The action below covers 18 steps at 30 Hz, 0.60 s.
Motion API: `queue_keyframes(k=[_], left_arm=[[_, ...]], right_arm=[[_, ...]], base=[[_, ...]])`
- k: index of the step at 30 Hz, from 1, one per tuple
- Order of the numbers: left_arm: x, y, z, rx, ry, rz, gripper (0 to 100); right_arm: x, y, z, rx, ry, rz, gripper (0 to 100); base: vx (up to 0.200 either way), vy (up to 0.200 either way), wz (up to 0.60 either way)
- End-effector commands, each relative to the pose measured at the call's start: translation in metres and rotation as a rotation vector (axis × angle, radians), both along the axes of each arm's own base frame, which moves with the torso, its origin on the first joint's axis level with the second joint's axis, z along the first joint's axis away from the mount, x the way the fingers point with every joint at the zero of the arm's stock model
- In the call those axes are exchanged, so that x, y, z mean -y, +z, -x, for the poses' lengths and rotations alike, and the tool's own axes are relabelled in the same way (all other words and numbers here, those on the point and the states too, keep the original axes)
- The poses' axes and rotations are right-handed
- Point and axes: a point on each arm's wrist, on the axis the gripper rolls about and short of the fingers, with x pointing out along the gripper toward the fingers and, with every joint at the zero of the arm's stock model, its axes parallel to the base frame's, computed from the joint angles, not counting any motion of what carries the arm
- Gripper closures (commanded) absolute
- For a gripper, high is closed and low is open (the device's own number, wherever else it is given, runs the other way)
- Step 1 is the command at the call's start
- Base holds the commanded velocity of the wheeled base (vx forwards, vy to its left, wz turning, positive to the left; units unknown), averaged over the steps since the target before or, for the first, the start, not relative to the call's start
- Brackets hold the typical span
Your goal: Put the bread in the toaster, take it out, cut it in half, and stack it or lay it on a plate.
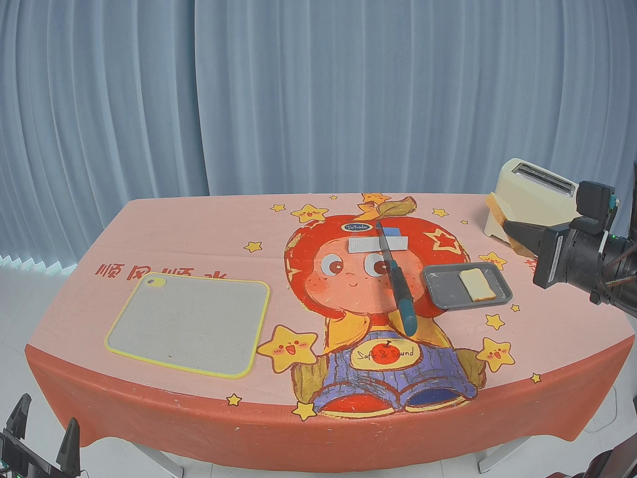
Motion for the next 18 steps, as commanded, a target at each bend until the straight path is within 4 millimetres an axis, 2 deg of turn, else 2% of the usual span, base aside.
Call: queue_keyframes(k=[1,18], left_arm=[[0.0,-0.0051,-0.0004,-0.006,0.0,0.0,0],[0.0,-0.0051,-0.0004,-0.006,0.0,0.0,0]], right_arm=[[0.0003,0.0009,0.0004,0.004,0.0,-0.003,100],[0.0025,-0.0014,-0.004,-0.005,-0.02,0.003,100]], base=[[0.0,0.0,0.0],[0.0,0.0,0.0]])
